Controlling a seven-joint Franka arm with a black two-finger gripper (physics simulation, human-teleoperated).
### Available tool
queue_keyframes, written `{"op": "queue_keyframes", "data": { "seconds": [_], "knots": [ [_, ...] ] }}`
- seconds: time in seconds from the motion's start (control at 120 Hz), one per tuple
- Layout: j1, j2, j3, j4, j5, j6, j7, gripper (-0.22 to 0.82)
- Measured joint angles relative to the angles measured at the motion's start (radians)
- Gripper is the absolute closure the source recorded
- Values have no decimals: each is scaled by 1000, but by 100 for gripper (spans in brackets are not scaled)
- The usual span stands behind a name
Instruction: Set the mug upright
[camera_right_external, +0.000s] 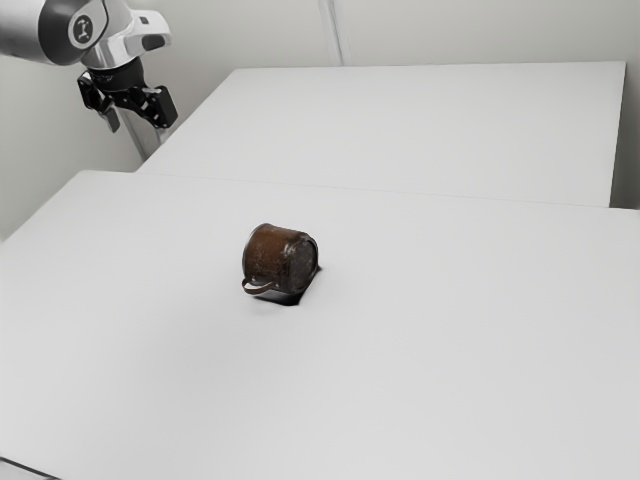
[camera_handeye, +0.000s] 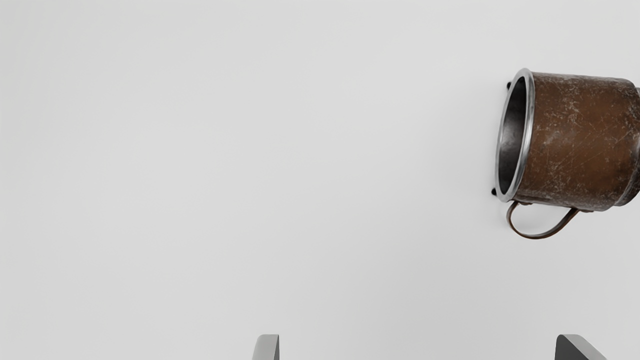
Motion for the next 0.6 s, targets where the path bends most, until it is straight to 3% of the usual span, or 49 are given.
{"op": "queue_keyframes", "data": {
  "seconds": [0.4,0.6],
  "knots": [
    [11,-11,-6,-20,-68,13,16,0],
    [176,21,-4,-106,-378,16,17,0]
  ]
}}
